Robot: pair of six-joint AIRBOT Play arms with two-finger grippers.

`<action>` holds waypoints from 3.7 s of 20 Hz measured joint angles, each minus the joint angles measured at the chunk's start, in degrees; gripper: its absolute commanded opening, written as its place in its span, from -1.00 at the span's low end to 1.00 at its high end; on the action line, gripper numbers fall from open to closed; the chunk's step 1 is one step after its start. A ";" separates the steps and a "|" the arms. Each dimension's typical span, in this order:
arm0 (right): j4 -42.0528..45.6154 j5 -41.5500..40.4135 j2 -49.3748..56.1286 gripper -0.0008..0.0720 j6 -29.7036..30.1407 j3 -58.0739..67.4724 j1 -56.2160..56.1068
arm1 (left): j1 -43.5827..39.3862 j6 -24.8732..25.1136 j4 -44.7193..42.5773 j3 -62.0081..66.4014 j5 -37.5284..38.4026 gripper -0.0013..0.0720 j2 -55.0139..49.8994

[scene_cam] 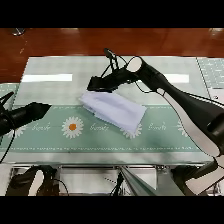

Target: Fold the shirts.

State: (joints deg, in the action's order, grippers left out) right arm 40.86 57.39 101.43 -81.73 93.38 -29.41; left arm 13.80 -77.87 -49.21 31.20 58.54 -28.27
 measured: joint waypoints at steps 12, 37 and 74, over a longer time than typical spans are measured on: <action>36.02 3.34 -48.30 0.72 -23.67 -46.05 21.31 | 0.04 0.22 0.35 -1.31 -1.57 -0.91 -1.01; -24.22 -8.61 -22.91 -0.92 14.93 -44.28 17.77 | 0.04 0.00 2.34 -1.31 -3.04 -0.91 -1.01; 38.27 26.05 -57.70 -0.92 -21.14 -21.73 84.70 | 0.04 1.36 2.36 -1.31 -4.39 -0.91 -1.01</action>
State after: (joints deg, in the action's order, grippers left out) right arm 79.13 83.44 43.72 -102.87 71.66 55.29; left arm 13.85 -76.51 -46.85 29.89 54.15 -29.28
